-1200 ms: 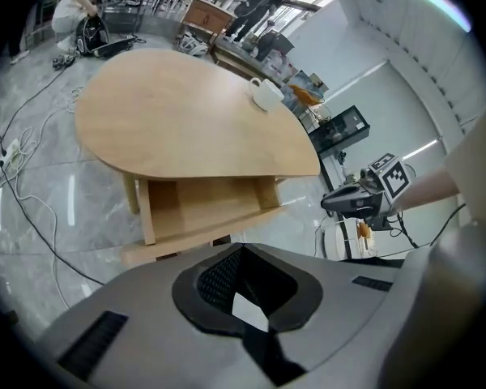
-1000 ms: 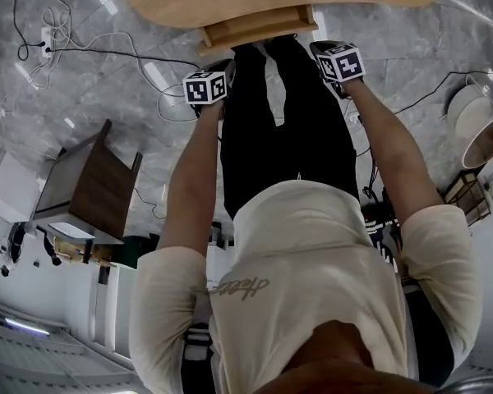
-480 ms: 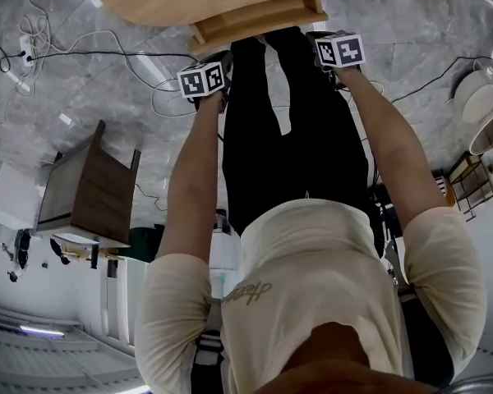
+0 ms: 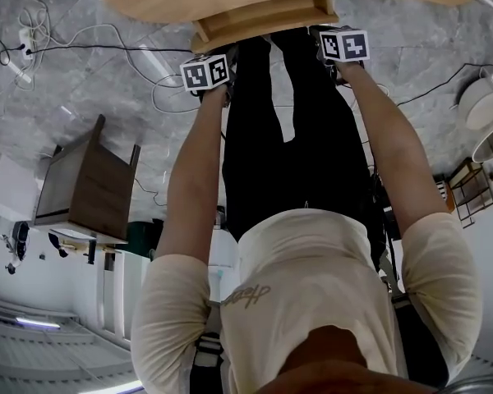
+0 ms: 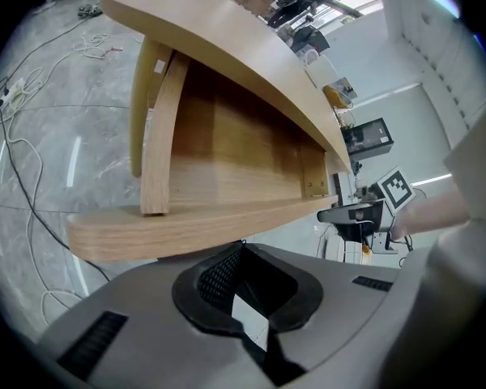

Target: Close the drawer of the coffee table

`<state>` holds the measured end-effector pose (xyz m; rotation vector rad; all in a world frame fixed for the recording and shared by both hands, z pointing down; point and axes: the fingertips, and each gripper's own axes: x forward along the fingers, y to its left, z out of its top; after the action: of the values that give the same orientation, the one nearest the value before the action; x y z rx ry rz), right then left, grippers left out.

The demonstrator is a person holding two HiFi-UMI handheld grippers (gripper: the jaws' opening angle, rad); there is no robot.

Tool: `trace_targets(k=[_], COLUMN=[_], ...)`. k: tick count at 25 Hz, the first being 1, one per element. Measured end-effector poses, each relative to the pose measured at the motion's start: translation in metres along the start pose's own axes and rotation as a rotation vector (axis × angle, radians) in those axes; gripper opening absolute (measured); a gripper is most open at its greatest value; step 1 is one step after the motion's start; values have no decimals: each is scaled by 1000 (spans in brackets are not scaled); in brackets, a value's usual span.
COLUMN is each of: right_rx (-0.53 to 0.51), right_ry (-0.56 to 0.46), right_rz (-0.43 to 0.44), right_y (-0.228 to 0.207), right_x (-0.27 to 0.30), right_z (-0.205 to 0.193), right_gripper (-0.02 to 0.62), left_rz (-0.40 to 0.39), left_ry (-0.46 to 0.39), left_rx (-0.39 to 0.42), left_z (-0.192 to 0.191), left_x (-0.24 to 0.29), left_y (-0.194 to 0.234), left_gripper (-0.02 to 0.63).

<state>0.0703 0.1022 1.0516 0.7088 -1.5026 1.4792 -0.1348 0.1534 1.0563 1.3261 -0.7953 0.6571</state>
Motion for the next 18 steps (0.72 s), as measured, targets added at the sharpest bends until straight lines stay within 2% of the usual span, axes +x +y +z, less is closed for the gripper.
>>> trace_targets(k=[4, 10, 14, 18], right_rx=[-3, -16, -58, -57], right_ry=[-10, -43, -18, -23], right_rz=[10, 23, 23, 20], right_y=[-1, -2, -6, -7], right_x=[7, 10, 9, 7], right_z=[0, 10, 12, 14], right_gripper=[-5, -5, -5, -5], left_rz=[0, -1, 1, 1], left_ry=[18, -25, -32, -32], left_rx=[-17, -70, -89, -106], left_z=[3, 8, 8, 10], left_x=[2, 2, 4, 4], left_y=[7, 13, 11, 9], left_gripper=[5, 5, 5, 5])
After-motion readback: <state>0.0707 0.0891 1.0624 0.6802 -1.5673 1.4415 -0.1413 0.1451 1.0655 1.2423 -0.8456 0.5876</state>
